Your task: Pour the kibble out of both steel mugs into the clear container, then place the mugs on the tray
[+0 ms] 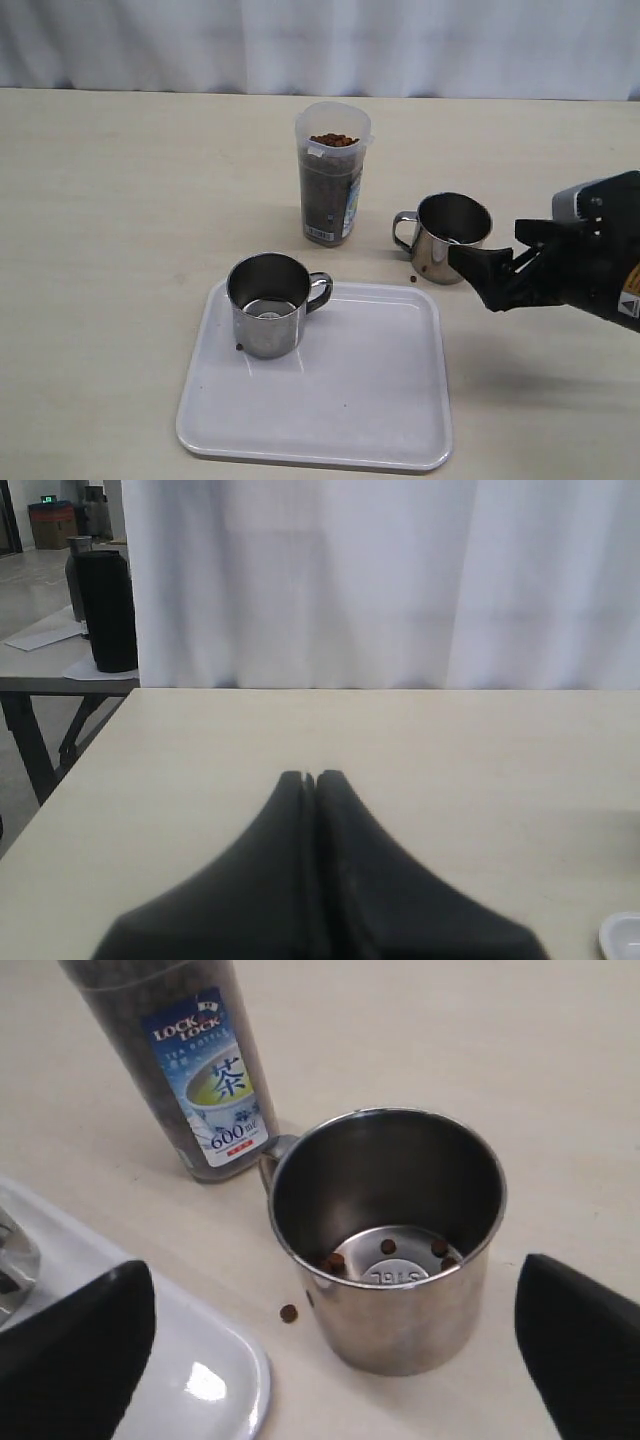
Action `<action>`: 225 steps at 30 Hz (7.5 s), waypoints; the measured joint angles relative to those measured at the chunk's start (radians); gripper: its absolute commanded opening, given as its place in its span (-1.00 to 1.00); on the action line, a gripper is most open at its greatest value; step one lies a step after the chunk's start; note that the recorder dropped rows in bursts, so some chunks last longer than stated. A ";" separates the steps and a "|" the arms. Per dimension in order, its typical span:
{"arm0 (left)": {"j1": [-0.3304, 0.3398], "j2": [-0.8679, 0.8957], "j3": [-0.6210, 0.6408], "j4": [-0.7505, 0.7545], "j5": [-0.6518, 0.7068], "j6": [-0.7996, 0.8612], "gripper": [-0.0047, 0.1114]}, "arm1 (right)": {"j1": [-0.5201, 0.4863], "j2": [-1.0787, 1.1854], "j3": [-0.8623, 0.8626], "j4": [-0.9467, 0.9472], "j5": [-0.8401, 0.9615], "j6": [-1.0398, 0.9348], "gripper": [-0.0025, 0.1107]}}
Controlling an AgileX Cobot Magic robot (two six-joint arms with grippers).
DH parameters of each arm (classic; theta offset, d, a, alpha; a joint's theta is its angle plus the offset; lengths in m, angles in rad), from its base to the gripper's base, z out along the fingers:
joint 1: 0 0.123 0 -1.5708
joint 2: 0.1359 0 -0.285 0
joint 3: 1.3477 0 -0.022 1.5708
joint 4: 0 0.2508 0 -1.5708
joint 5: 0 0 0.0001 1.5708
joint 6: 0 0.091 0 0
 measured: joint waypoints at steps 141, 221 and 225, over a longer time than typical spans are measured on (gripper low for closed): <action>0.000 0.000 0.000 0.000 -0.002 -0.001 -0.92 | 0.126 -1.500 0.323 -0.029 0.872 0.590 -0.87; 0.000 0.000 0.000 0.000 -0.002 -0.002 -0.92 | 0.033 -1.622 0.323 0.701 0.975 -0.302 -0.87; 0.000 0.000 0.000 0.000 -0.002 -0.002 -0.92 | 0.033 -1.622 0.323 0.701 0.975 -0.302 -0.87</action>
